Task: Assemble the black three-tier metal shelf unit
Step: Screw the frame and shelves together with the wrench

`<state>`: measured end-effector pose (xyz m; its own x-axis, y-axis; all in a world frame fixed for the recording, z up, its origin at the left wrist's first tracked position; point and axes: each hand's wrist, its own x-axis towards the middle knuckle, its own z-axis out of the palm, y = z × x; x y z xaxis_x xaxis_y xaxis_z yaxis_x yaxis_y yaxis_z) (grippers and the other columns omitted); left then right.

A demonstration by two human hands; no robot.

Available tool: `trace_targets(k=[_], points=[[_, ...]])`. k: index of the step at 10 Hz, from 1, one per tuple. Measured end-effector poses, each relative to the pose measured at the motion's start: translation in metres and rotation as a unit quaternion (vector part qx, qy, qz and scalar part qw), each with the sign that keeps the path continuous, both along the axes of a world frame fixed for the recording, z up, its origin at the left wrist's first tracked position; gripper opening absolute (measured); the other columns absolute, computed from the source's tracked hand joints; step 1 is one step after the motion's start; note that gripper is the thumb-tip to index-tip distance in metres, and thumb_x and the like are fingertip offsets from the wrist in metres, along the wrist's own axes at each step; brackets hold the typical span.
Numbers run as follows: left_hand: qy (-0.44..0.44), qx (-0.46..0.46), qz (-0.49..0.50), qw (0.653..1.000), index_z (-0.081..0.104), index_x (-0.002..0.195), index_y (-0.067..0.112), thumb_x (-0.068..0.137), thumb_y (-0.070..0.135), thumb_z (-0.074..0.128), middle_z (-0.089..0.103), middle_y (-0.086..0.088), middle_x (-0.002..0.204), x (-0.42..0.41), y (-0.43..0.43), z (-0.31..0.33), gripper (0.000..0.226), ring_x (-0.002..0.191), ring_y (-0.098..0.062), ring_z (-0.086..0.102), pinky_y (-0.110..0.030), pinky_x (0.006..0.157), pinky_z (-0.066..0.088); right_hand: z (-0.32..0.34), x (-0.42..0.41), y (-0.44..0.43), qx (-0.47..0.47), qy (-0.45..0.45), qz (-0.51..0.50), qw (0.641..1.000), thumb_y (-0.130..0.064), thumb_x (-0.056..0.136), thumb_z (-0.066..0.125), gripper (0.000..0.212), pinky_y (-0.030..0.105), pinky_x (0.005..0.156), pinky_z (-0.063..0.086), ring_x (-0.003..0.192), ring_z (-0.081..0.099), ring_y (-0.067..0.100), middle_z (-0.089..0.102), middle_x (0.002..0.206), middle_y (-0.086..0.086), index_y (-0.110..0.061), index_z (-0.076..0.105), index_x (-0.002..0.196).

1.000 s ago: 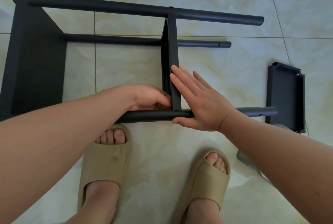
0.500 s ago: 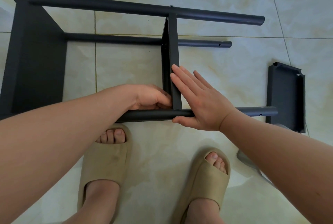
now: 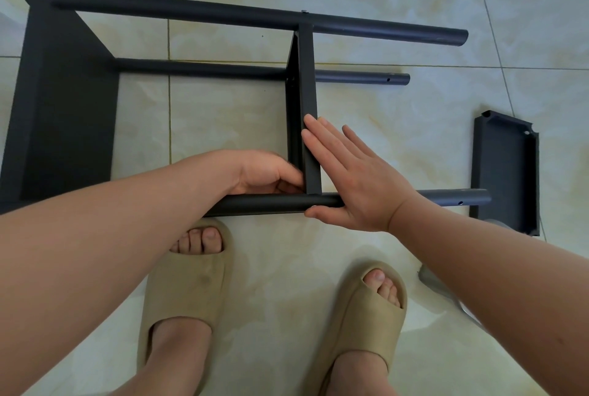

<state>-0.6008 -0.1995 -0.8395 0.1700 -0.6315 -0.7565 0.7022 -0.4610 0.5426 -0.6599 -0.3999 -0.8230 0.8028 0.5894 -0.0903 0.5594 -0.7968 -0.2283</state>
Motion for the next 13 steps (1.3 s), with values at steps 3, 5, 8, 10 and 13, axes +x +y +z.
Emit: trace_targets(k=[3,5,8,10,13], points=[[-0.028,-0.030,0.044,0.998,0.062,0.098,-0.003,0.093,-0.011,0.048,0.067,-0.016,0.083,0.0001,0.0000,-0.0054,0.017,0.066,-0.018,0.069,-0.024,0.061,0.056,0.0006,0.0002,0.0001,0.001,0.001,0.000,1.000,-0.071,0.093,0.042,0.100,0.050,0.126,0.013,0.157,0.003,0.026,0.006,0.169,0.012,-0.002,0.015,0.160],[-0.041,-0.028,0.038,0.998,0.061,0.104,-0.005,0.093,-0.012,0.048,0.064,-0.020,0.090,0.0002,0.0001,-0.0070,0.019,0.071,-0.022,0.066,-0.026,0.065,0.057,0.0008,0.0005,0.0001,-0.002,0.003,0.001,1.000,-0.071,0.093,0.043,0.100,0.050,0.126,0.014,0.157,0.003,0.026,0.005,0.169,0.012,-0.002,0.014,0.160],[-0.037,0.007,0.038,0.999,0.068,0.083,0.003,0.091,-0.004,0.054,0.069,-0.011,0.073,-0.0003,-0.0009,-0.0045,0.018,0.064,-0.018,0.067,-0.025,0.063,0.055,0.0003,0.0006,-0.0003,-0.002,0.000,0.001,1.000,-0.071,0.093,0.042,0.100,0.051,0.126,0.014,0.157,0.003,0.026,0.006,0.169,0.013,-0.001,0.015,0.160],[-0.045,0.013,0.026,0.999,0.066,0.095,-0.002,0.090,-0.009,0.053,0.067,-0.021,0.089,0.0048,-0.0020,-0.0030,0.015,0.073,-0.023,0.069,-0.031,0.074,0.057,-0.0010,0.0005,-0.0002,-0.001,-0.002,0.002,1.000,-0.071,0.093,0.043,0.100,0.050,0.126,0.014,0.157,0.003,0.027,0.006,0.169,0.013,-0.001,0.015,0.160],[-0.067,-0.005,0.025,0.997,0.060,0.106,-0.005,0.091,-0.012,0.051,0.060,-0.025,0.100,0.0024,-0.0007,-0.0081,0.019,0.084,-0.029,0.063,-0.027,0.070,0.056,-0.0015,0.0008,0.0001,0.001,-0.005,0.000,1.000,-0.070,0.092,0.043,0.100,0.051,0.125,0.016,0.157,0.005,0.027,0.007,0.169,0.013,-0.001,0.017,0.159]])
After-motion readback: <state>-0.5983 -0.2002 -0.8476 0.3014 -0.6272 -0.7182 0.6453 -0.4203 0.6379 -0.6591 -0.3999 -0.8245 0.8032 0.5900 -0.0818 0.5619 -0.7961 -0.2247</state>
